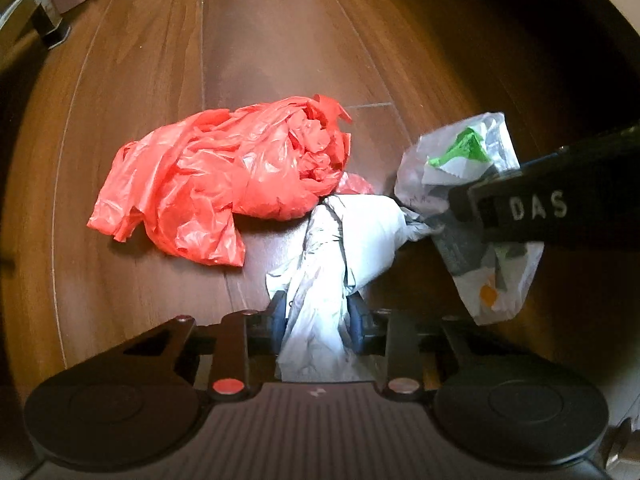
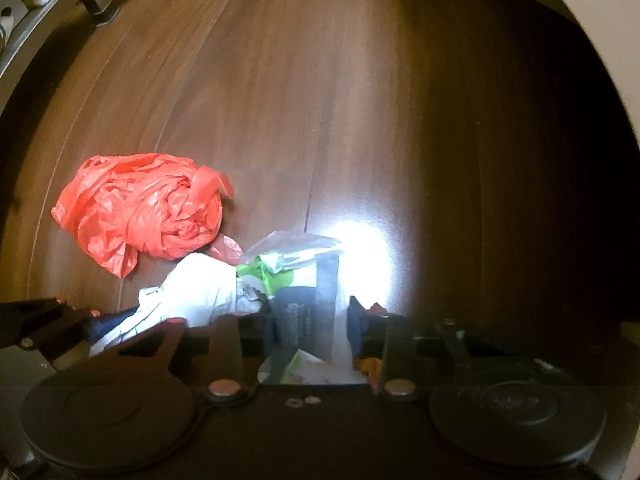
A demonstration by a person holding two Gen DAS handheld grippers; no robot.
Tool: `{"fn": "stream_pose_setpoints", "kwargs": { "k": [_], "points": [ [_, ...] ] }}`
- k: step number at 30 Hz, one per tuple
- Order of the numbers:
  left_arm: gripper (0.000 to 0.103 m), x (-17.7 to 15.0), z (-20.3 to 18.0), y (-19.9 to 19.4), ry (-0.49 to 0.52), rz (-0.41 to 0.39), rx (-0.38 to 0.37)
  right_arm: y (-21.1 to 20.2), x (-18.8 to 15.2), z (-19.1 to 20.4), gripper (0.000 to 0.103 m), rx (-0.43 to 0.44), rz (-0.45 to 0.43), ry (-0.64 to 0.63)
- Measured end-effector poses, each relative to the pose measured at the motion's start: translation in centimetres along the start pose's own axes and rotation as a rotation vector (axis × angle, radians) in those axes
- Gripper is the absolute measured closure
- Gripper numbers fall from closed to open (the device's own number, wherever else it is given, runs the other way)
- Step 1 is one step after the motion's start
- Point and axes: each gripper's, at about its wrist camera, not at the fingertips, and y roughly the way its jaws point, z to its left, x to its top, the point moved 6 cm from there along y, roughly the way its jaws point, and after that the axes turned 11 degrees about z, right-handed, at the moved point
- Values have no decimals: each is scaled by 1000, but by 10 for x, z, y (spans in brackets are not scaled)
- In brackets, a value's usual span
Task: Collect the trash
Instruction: 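Grasp the white tissue with the left tool while the right tool grasps the clear wrapper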
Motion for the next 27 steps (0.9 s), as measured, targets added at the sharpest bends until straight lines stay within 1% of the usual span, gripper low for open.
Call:
{"fn": "stream_pose_setpoints", "kwargs": {
  "k": [1, 4, 6, 8, 12, 15, 18, 21, 27],
  "points": [
    [79, -1, -1, -1, 1, -1, 1, -2, -1, -1, 79, -2, -1, 12],
    [81, -4, -4, -9, -6, -11, -5, -10, -7, -2, 83, -5, -2, 33],
    [82, -8, -4, -17, -5, -10, -10, -18, -11, -1, 87, -23, 2, 36],
    [83, -15, -6, -26, -2, -6, -16, -28, -17, 1, 88, -24, 2, 49],
    [83, -33, -2, -58, -16, 1, -39, -60, -34, 7, 90, -14, -4, 79],
    [83, -43, 2, -85, -27, 3, -41, -87, -44, 12, 91, -13, -11, 97],
    [83, -56, 7, -117, -44, 7, -48, -119, -56, 20, 93, 4, -19, 116],
    [83, -69, 14, -157, -63, 13, -51, -160, -64, 31, 94, 18, -35, 117],
    [83, -84, 35, -256, -85, -3, -70, -268, -82, 48, 95, 69, -81, 141]
  ]
}}
